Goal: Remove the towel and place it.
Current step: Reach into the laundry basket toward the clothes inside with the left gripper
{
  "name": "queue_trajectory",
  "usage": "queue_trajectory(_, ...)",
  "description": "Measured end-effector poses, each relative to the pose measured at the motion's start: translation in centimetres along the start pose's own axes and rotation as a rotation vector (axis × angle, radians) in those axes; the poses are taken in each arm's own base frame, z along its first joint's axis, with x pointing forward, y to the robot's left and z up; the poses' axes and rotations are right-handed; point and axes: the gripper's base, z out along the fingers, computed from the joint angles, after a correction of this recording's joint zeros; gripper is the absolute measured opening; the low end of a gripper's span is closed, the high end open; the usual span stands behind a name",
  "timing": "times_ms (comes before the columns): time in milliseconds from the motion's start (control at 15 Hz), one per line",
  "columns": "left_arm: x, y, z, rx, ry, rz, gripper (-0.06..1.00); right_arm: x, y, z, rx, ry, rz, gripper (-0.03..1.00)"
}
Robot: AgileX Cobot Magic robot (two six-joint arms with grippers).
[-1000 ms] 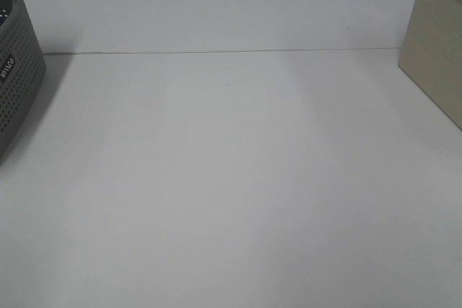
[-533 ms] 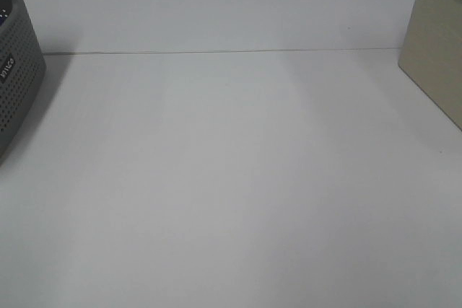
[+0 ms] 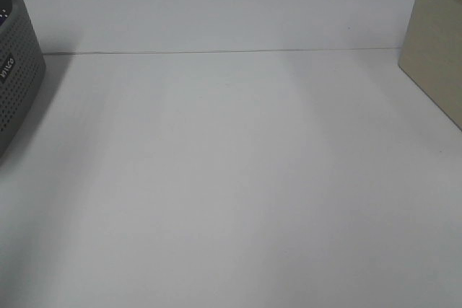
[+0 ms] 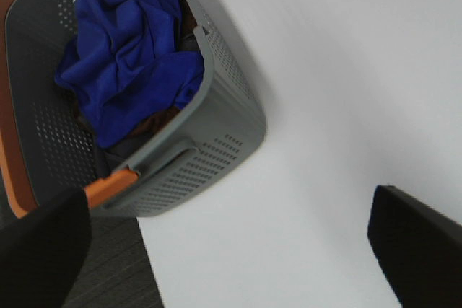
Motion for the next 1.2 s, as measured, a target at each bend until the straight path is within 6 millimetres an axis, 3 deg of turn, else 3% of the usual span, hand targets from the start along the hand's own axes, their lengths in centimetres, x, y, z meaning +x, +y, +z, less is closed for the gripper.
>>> queue_trajectory(133, -3.6, 2.7, 2.5, 0.042, 0.065, 0.157, 0.99, 0.0, 0.0, 0.0, -0.003, 0.0, 0.001, 0.92)
queue_trajectory(333, -6.9, 5.9, 5.6, 0.052, 0.165, 0.305, 0.96, 0.0, 0.0, 0.0, -0.003, 0.0, 0.001, 0.92)
queue_trajectory(400, -7.9, 7.1, 7.5, 0.044, 0.213, 0.346, 0.95, 0.0, 0.0, 0.0, -0.003, 0.0, 0.001, 0.92)
queue_trajectory(467, -8.9, 9.2, 10.9, 0.004, 0.325, 0.421, 0.95, 0.0, 0.0, 0.0, -0.003, 0.0, 0.001, 0.92)
queue_trajectory(800, -7.9, 11.5, 20.4, 0.029, 0.543, 0.525, 0.95, 0.0, 0.0, 0.0, -0.003, 0.0, 0.001, 0.92)
queue_trajectory(1200, -3.4, 14.3, 30.7, 0.048, 0.567, 0.557, 0.94, 0.0, 0.0, 0.0, -0.003, 0.0, 0.001, 0.92)
